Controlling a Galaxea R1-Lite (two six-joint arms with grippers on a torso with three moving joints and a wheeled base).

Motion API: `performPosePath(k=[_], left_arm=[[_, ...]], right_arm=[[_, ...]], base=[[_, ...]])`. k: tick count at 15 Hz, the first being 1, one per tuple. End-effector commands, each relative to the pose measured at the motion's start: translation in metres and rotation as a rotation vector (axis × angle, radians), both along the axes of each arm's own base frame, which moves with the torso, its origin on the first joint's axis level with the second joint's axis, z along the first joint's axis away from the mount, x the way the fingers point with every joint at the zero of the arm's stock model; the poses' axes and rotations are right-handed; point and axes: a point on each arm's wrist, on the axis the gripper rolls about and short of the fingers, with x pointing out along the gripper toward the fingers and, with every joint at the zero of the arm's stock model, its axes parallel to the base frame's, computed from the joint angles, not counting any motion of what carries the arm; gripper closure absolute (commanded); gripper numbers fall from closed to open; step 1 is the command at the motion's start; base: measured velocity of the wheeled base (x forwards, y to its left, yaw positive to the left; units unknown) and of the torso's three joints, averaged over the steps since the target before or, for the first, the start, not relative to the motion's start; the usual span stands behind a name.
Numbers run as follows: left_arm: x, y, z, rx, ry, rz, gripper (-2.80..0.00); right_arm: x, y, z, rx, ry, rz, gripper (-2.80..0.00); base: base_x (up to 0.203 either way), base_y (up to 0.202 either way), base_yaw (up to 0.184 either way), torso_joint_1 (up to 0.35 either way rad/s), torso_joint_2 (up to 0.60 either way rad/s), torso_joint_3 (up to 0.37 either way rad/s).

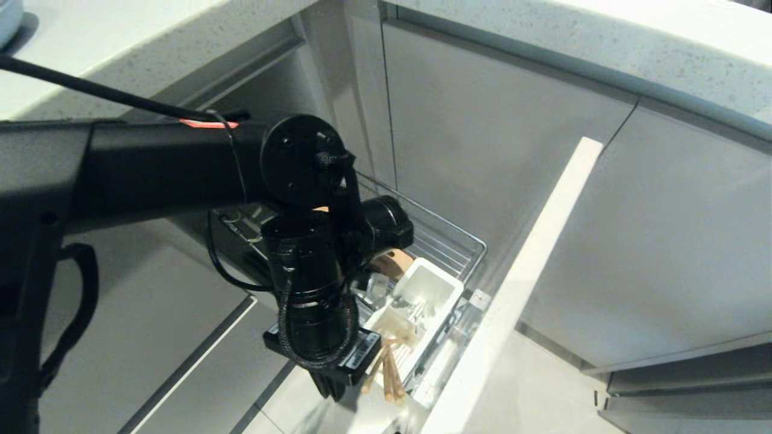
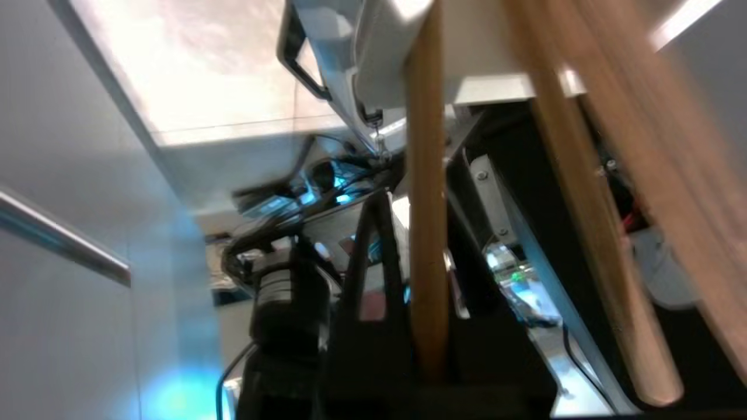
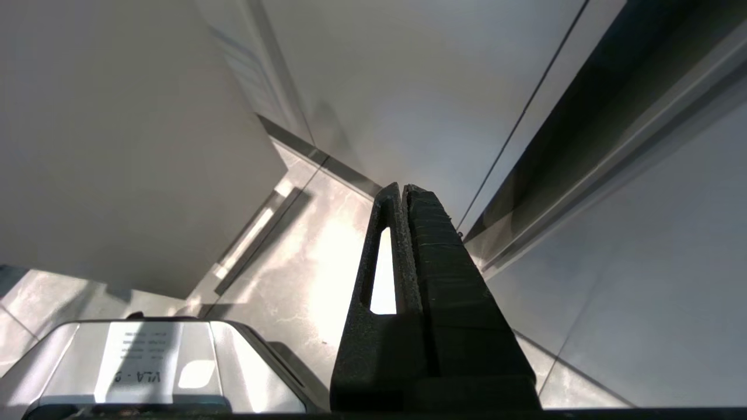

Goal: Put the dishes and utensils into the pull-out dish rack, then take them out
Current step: Take the chopsticks out of the cupboard

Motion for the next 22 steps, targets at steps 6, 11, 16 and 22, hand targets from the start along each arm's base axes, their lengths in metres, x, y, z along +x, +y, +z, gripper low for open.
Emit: performPosePath(k=[6, 11, 16, 22], left_arm=[[-0.016, 0.004, 0.022, -0.119, 0.000, -0.014, 0.00], [-0.036, 0.018, 0.045, -0.141, -0.031, -0.011, 0.00], [-0.063, 0.036, 0.075, -0.205, -0.114, -0.033, 0.00], [-0.095, 0.063, 0.105, -0.272, -0.238, -0.040, 0.00]], right_arm=[[0.000, 0.000, 0.000, 0.000, 0.000, -0.001, 0.00], [0.000, 0.000, 0.000, 0.000, 0.000, 0.000, 0.00], [0.000, 0.000, 0.000, 0.000, 0.000, 0.000, 0.00], [0.000, 0.000, 0.000, 0.000, 0.000, 0.000, 0.00]], base=[[0.000, 0.000, 0.000, 0.000, 0.00, 0.000], [0.000, 0.000, 0.000, 0.000, 0.00, 0.000], [0.000, 0.000, 0.000, 0.000, 0.00, 0.000], [0.000, 0.000, 0.000, 0.000, 0.00, 0.000]])
